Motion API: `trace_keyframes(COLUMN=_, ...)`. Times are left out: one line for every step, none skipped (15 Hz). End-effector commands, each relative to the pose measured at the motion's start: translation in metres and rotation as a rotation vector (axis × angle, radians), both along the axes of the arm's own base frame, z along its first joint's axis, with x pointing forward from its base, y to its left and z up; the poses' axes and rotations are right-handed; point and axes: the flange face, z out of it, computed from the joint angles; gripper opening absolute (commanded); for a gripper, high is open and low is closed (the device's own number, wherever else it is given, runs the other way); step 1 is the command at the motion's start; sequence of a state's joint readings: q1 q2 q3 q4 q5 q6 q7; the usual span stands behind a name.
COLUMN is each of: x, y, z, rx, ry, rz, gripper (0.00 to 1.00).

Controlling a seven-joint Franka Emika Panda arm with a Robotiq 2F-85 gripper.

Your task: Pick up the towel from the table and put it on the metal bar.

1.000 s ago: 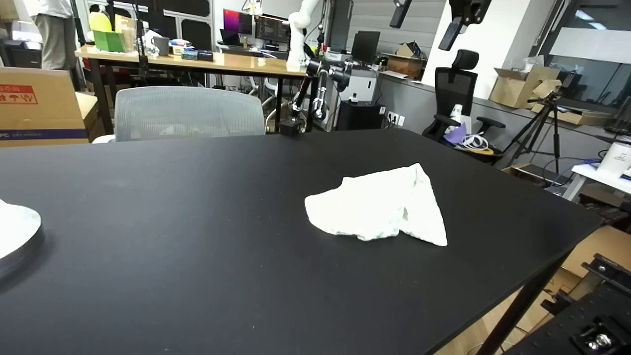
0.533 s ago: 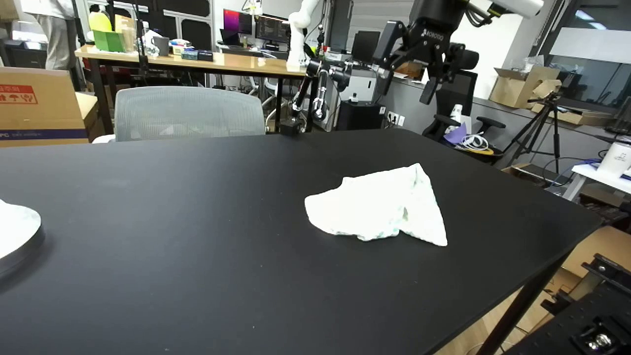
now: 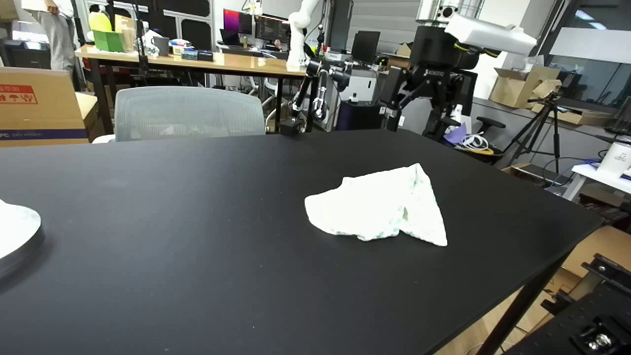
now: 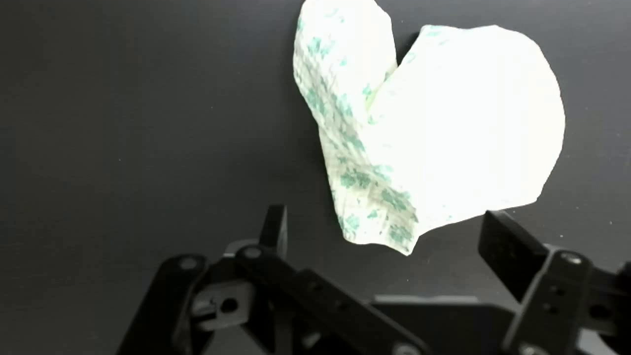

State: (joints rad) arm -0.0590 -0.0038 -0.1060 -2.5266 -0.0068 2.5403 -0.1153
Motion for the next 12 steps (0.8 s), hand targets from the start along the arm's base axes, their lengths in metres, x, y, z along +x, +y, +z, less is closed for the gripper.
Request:
trace_keyframes(x=-0.017, y=0.002, z=-0.006, rx=-0.022, ry=0.03, rz=0.016, gripper=1.0)
trace_keyframes(x=-0.014, y=0.001, z=-0.002, rx=-0.028, ry=0.012, rz=0.001, gripper=1.0)
trace_keyframes(x=-0.009, y=0.002, z=-0.009, rx=-0.01, ry=0.028, rz=0.019, gripper=1.0)
trace_keyframes(x=-0.01, y=0.002, z=-0.009, rx=-0.014, ry=0.028, rz=0.021, gripper=1.0)
trace_keyframes(x=-0.01, y=0.002, z=-0.008, rx=-0.014, ry=0.027, rz=0.022, gripper=1.0)
trace_keyframes(x=-0.01, y=0.002, z=-0.008, rx=-0.014, ry=0.026, rz=0.022, gripper=1.0)
trace_keyframes(x=-0.01, y=0.003, z=-0.011, rx=-0.017, ry=0.02, rz=0.027, gripper=1.0)
trace_keyframes(x=-0.012, y=0.005, z=-0.015, rx=-0.024, ry=0.018, rz=0.032, gripper=1.0)
trace_keyframes(x=-0.014, y=0.006, z=-0.018, rx=-0.023, ry=0.023, rz=0.04, gripper=1.0)
trace_keyframes(x=-0.017, y=0.008, z=-0.022, rx=-0.028, ry=0.022, rz=0.046, gripper=1.0)
trace_keyframes(x=-0.019, y=0.008, z=-0.025, rx=-0.03, ry=0.022, rz=0.048, gripper=1.0)
trace_keyframes(x=-0.02, y=0.008, z=-0.028, rx=-0.029, ry=0.023, rz=0.05, gripper=1.0)
